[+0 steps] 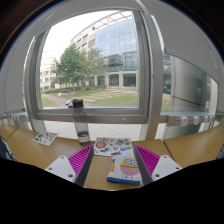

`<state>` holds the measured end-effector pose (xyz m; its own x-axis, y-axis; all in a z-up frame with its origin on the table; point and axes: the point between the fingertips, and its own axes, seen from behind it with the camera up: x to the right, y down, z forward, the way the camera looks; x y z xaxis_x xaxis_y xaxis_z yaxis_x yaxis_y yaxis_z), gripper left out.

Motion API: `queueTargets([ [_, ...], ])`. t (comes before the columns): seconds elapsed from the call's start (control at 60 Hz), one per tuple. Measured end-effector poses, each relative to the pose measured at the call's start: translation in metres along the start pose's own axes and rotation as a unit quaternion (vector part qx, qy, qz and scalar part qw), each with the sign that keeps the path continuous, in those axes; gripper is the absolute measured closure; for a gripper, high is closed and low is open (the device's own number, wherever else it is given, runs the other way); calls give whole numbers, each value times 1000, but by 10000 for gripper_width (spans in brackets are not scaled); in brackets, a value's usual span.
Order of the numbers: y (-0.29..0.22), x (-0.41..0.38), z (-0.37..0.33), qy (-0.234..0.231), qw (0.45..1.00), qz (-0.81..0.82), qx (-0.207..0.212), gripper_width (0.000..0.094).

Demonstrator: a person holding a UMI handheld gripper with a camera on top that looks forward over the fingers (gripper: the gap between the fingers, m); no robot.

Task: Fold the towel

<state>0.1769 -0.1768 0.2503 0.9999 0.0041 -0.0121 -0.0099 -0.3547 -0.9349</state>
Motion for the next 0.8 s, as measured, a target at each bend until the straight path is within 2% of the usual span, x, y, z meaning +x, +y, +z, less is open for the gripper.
queueTargets([
  [0.1, 1, -48, -17, -11, 1000, -17, 15, 124],
  [0.35, 49, -152, -50, -42, 998, -40, -3, 99],
  [0.8, 88, -202, -73, -37, 999, -26, -30, 95],
])
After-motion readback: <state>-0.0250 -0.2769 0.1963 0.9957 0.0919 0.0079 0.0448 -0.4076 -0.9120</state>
